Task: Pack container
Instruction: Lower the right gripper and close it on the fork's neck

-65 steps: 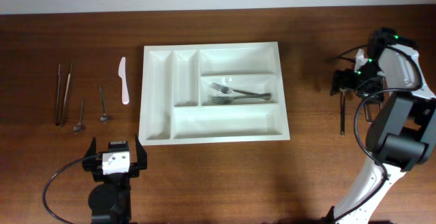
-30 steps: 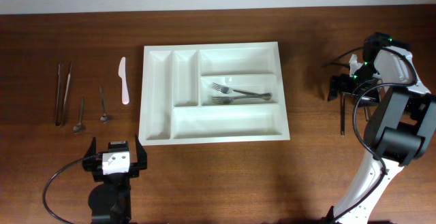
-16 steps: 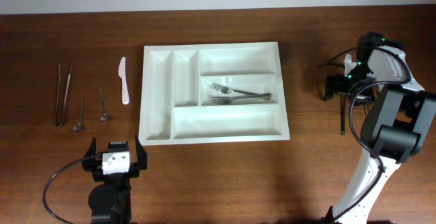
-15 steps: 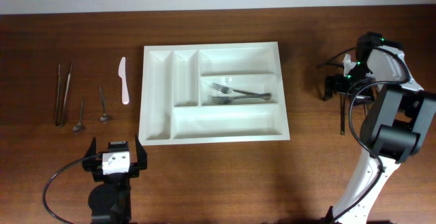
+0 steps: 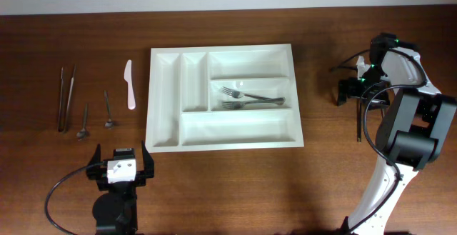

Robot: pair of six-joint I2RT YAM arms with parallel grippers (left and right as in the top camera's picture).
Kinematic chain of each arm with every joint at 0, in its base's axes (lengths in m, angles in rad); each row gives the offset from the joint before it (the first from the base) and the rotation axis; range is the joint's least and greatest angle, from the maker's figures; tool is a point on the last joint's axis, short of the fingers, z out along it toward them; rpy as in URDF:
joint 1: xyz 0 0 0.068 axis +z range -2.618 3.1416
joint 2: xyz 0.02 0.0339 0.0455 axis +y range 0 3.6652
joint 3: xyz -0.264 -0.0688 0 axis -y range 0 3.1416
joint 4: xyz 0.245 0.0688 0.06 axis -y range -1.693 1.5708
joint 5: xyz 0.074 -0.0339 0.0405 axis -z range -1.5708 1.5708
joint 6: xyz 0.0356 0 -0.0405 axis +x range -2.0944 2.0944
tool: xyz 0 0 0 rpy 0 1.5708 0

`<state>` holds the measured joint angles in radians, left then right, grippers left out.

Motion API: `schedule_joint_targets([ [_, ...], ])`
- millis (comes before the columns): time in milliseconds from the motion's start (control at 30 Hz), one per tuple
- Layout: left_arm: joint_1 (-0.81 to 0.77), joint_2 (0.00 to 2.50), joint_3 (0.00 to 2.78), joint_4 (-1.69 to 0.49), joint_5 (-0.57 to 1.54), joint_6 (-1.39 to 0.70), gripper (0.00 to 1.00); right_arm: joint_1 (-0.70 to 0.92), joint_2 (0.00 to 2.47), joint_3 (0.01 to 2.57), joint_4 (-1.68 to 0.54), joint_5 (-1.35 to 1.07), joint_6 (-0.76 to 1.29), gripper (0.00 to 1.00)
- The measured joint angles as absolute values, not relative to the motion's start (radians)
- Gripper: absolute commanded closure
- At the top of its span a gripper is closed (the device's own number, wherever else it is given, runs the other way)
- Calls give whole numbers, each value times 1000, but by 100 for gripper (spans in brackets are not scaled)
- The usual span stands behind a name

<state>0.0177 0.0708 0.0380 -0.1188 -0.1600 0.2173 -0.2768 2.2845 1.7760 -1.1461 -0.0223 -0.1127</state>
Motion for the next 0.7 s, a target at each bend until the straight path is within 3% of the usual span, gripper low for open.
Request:
schedule_joint_targets([
  [333,18,71,38,-119,-160,217,1,-277,2288,1776,-1146,-14,-112,9],
  [600,18,71,38,-119,-160,217,1,-277,2290,1776,-1142,2,-112,18],
  [700,18,71,38,-119,-160,217,1,-277,2290,1776,-1139,5,-115,26],
])
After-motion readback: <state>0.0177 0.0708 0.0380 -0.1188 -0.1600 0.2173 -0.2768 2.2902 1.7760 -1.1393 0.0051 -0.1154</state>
